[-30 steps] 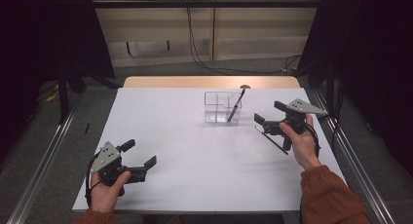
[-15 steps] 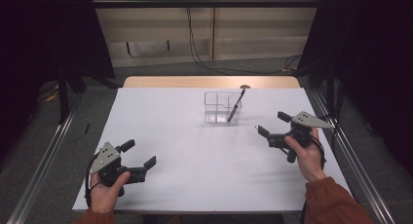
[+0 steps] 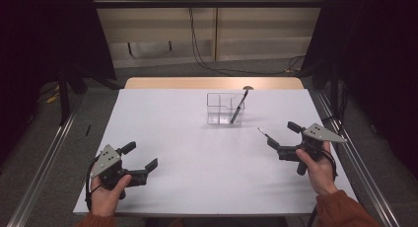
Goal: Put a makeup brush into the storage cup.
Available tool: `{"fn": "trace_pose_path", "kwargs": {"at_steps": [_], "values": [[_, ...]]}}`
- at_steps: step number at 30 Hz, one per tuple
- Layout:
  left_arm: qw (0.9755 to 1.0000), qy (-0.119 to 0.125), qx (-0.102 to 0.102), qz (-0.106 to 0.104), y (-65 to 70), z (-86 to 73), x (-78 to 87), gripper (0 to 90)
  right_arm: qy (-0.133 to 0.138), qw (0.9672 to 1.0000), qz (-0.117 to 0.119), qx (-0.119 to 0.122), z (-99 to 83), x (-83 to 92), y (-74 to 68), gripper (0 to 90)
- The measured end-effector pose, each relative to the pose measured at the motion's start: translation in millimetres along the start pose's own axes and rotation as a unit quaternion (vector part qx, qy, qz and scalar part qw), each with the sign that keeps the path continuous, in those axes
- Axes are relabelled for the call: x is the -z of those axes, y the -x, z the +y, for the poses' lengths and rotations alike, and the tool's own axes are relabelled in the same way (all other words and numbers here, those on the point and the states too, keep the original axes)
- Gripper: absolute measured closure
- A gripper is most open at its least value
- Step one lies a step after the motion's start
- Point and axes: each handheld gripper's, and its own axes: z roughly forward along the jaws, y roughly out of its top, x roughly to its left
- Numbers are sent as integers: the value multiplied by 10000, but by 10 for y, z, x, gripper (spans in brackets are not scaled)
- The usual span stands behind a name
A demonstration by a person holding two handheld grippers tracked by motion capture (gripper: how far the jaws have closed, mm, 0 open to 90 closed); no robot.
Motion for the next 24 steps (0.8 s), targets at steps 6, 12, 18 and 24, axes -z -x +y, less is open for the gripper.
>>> {"fn": "trace_pose_path", "kwargs": {"at_steps": [6, 12, 18, 24], "values": [[10000, 52, 63, 1, -16, -9, 23, 29, -8, 10000, -57, -41, -87, 92, -21, 2], [10000, 64, 34, 2, 13, -7, 43, 29, -33, 10000, -87, -21, -193, 204, -57, 2], [10000, 20, 0, 25, 50, -12, 53, 29, 43, 9999, -150, -21, -234, 350, -57, 2], [10000, 13, -34, 62, 70, -10, 74, 29, 40, 9998, -135, -104, -288, 487, -59, 1]]}}
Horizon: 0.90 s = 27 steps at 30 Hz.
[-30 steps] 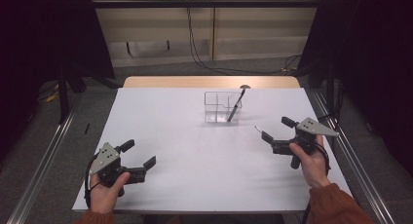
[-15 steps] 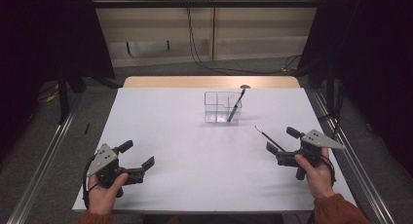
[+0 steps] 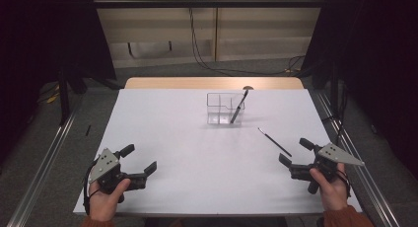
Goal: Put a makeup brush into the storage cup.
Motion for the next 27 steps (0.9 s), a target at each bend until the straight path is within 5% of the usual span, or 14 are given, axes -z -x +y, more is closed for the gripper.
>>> {"fn": "trace_pose_path", "kwargs": {"at_steps": [27], "values": [[9999, -14, -40, -165, -5, 16, -53, 24, 11, 9999, -83, -134, 47, -83, 4, 8]]}}
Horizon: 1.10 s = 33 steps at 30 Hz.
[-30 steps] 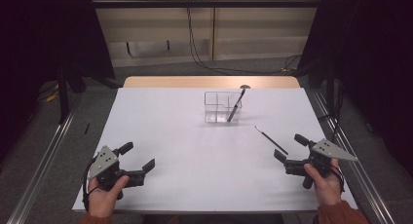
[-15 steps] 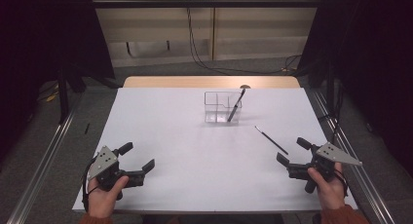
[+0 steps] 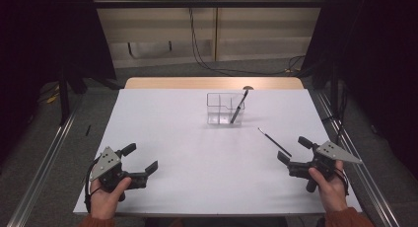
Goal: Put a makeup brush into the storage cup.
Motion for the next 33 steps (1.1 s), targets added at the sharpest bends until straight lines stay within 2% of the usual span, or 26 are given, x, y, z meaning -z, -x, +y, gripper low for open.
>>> {"fn": "trace_pose_path", "kwargs": {"at_steps": [2, 3, 11, 14, 20, 24, 27, 30, 33], "values": [[10000, -45, -35, 13, 8, 0, -15, 25, 11, 10000, 2, -60, 45, -35, 39, 8], [10000, -36, 10, 4, 9, -3, -20, 25, 7, 10000, -13, -64, 65, -58, 55, 7], [9999, -41, 43, 116, -21, -11, 7, 25, -443, 9986, 173, 212, 237, -238, 173, 5], [9999, -48, -11, 109, -13, -8, 8, 25, -549, 9980, 157, 274, 285, -317, 240, 5], [10000, -20, -12, 83, -1, -6, 2, 25, -524, 9980, 62, 341, 361, -456, 322, 4], [9999, -31, -31, 93, -6, -8, 7, 25, -604, 9973, 155, 377, 419, -539, 337, 14], [9999, -27, -46, 85, -8, -6, 13, 25, -820, 9953, 249, 446, 468, -610, 346, 15], [10000, -23, -72, 63, -3, 2, 9, 25, -1218, 9903, 290, 602, 515, -691, 334, 22], [9999, -33, -79, 63, -2, 0, 5, 25, -1281, 9894, 355, 589, 587, -739, 336, 16]]}}
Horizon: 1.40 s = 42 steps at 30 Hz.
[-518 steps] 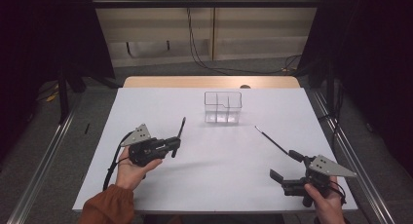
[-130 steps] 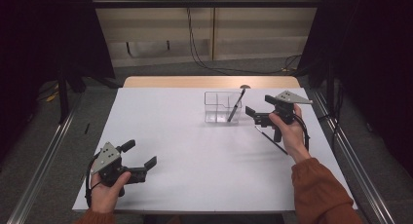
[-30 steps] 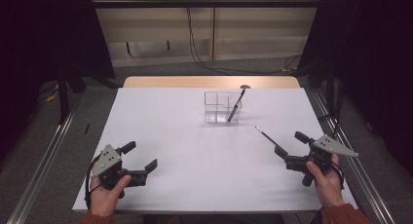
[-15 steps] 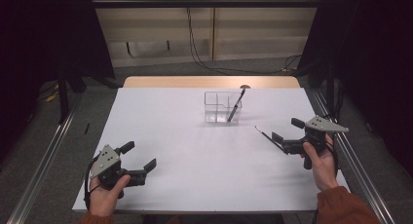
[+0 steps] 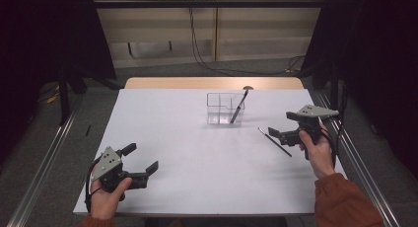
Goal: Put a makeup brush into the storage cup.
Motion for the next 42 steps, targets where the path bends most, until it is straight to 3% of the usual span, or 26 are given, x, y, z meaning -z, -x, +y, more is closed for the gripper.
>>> {"fn": "trace_pose_path", "kwargs": {"at_steps": [6, 8, 13, 18, 22, 26, 31, 34, 41, 42], "values": [[10000, 6, 17, 24, -8, -3, 8, 25, -239, 9997, 97, 38, 98, -55, 34, 16], [10000, 4, 9, 30, -11, -3, 10, 25, -204, 9998, 40, 33, 111, -72, 38, 16], [10000, 3, 11, 37, -10, -1, 7, 25, -448, 9990, -13, 91, 149, -143, 56, 16], [10000, -1, -3, 38, -7, -2, 8, 25, -1137, 9931, 163, 255, 206, -231, 43, 16], [10000, -13, -12, 30, -3, -3, 3, 25, -1413, 9894, 177, 278, 256, -262, 58, 20], [10000, -30, -27, 15, -4, -5, 4, 25, -1772, 9834, 256, 285, 295, -307, 97, 42], [10000, -40, -26, -3, -12, -5, -16, 25, -2230, 9736, 331, 358, 340, -352, 103, 45], [10000, -45, -29, -15, -7, -4, -30, 25, -2546, 9655, 403, 384, 362, -386, 91, 44], [9999, -76, -45, -49, -8, -6, -47, 25, -3246, 9415, 639, 643, 413, -527, 72, 63], [10000, -75, -41, -47, -11, -7, -47, 25, -3281, 9403, 643, 637, 427, -542, 74, 58]]}}
